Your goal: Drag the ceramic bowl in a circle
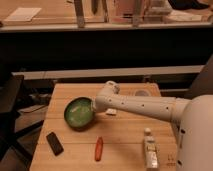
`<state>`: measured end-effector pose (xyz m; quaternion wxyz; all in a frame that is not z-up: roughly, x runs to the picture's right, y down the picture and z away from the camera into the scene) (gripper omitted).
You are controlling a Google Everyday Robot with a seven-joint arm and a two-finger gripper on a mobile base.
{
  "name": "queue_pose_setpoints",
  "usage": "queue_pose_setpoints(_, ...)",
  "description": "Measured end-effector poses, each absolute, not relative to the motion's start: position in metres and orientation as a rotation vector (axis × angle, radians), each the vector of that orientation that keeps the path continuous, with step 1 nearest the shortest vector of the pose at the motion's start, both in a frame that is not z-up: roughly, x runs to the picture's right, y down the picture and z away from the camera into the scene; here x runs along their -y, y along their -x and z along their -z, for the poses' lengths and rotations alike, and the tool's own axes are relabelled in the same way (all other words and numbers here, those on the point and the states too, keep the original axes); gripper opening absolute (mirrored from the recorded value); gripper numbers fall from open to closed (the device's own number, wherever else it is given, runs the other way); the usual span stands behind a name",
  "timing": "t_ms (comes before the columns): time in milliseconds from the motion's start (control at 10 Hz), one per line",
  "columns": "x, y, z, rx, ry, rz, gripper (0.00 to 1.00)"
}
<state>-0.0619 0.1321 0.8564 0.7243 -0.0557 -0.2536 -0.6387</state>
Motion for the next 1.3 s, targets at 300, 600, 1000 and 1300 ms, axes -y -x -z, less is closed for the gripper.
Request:
queue_pose_setpoints(300, -0.1324, 0.0631, -0.8562, 0.564, 0.116, 1.420, 0.03)
queue_pose_setpoints(600, -0.1316, 0.0578, -0.8562, 0.563, 0.110, 1.424, 0.03)
queue_pose_setpoints(1000, -0.1316, 0.0623, -0.8573, 0.571, 0.102, 1.437, 0.03)
queue_pose_setpoints(1300, -0.1312, 0.0615, -0.8576, 0.571, 0.093, 1.458, 0.03)
